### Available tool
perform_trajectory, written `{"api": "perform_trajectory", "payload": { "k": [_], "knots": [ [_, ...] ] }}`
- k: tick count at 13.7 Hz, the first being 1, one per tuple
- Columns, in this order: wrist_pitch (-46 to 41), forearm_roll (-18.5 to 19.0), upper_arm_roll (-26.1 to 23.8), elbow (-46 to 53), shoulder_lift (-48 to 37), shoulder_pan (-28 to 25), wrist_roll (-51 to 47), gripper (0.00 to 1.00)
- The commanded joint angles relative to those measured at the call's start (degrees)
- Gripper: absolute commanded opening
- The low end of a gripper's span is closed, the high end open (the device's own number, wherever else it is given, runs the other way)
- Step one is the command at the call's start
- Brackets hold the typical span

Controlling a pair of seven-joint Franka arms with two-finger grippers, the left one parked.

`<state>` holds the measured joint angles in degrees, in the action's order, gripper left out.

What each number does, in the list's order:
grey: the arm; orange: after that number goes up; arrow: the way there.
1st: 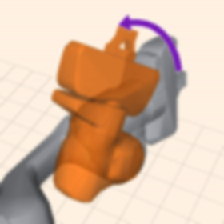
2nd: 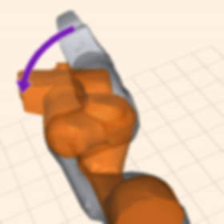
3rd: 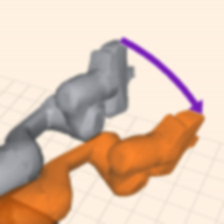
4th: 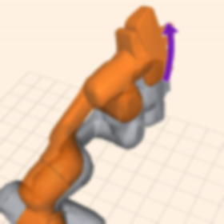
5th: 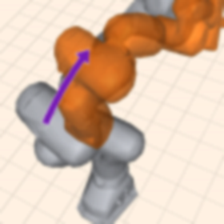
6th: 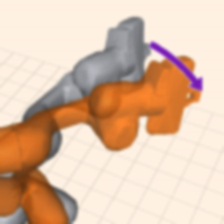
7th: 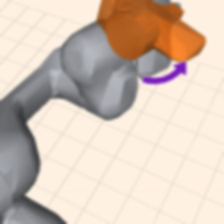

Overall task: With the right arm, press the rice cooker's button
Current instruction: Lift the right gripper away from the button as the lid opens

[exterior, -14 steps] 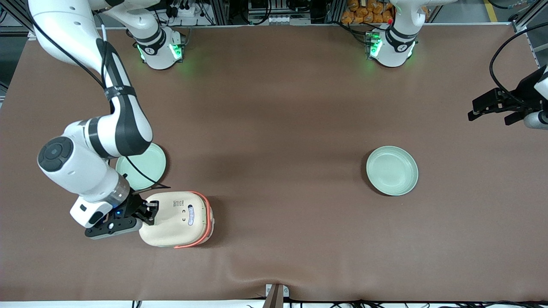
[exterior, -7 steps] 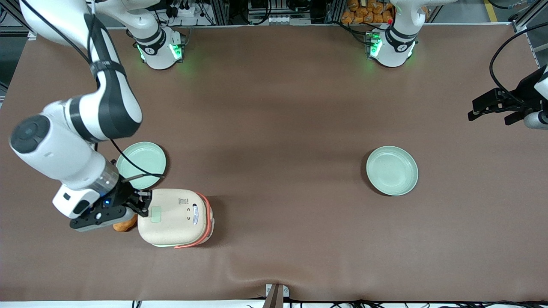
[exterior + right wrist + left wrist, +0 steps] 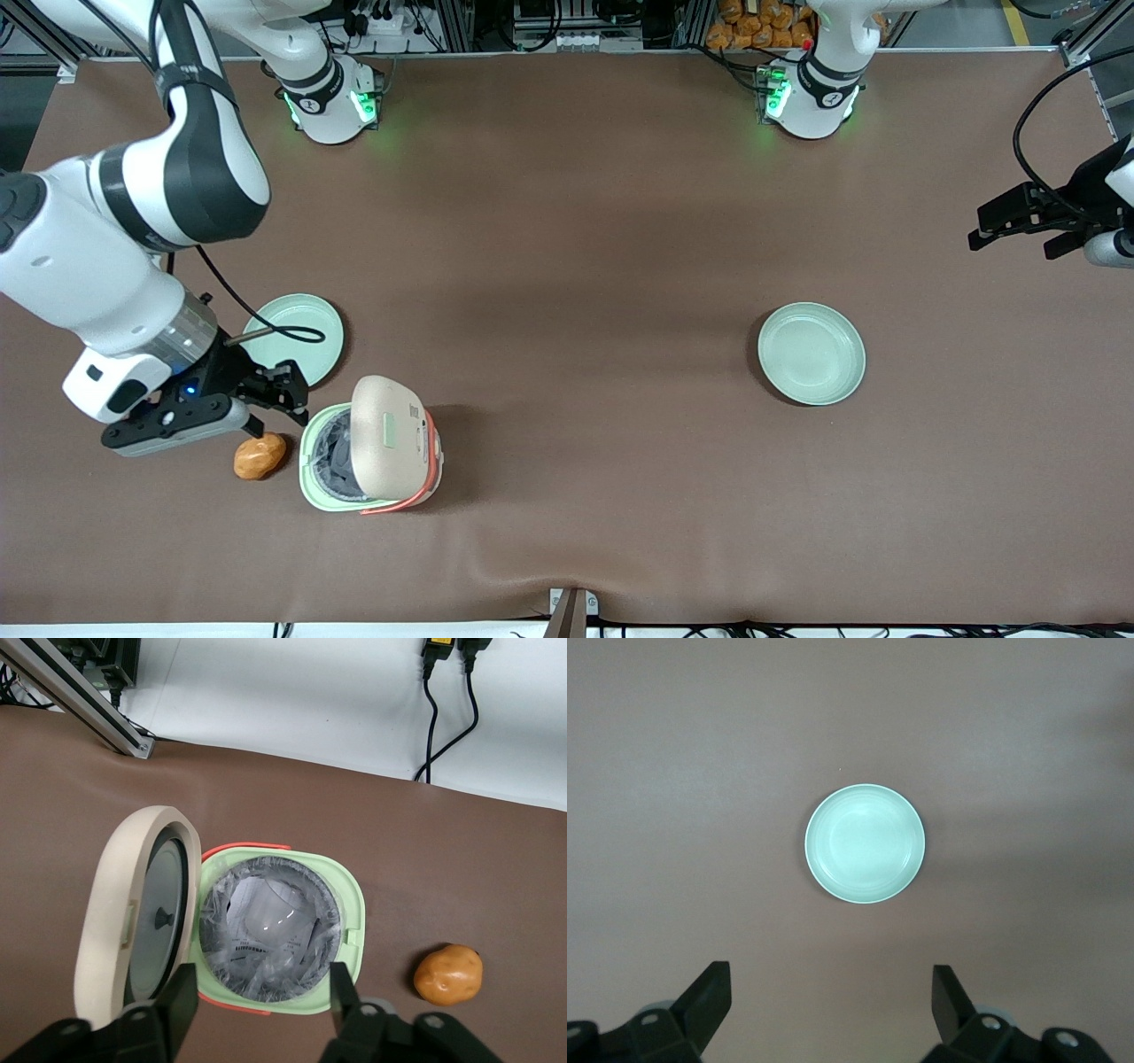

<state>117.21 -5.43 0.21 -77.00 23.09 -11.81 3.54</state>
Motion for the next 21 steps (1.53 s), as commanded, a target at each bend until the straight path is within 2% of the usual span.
{"api": "perform_trajectory", "payload": {
  "k": [1, 4, 7, 10, 13, 21],
  "knots": [
    [-6.7, -0.11, -0.12, -2.1, -4.19, 0.91, -0.02, 1.0],
    [-16.02, -0.02, -0.21, -2.19, -8.66, 2.14, 0.06, 1.0],
    [-24.2, -0.46, -3.54, -2.46, -12.8, 7.31, -0.03, 1.0],
    [-32.46, 0.24, -3.9, -3.33, -16.14, 10.39, 0.06, 1.0],
    [-33.54, 0.15, -3.46, -4.04, -16.85, 13.91, -0.03, 1.0],
    [-37.94, 2.52, -0.12, -4.21, -19.05, 13.83, 0.06, 1.0]
  ]
}}
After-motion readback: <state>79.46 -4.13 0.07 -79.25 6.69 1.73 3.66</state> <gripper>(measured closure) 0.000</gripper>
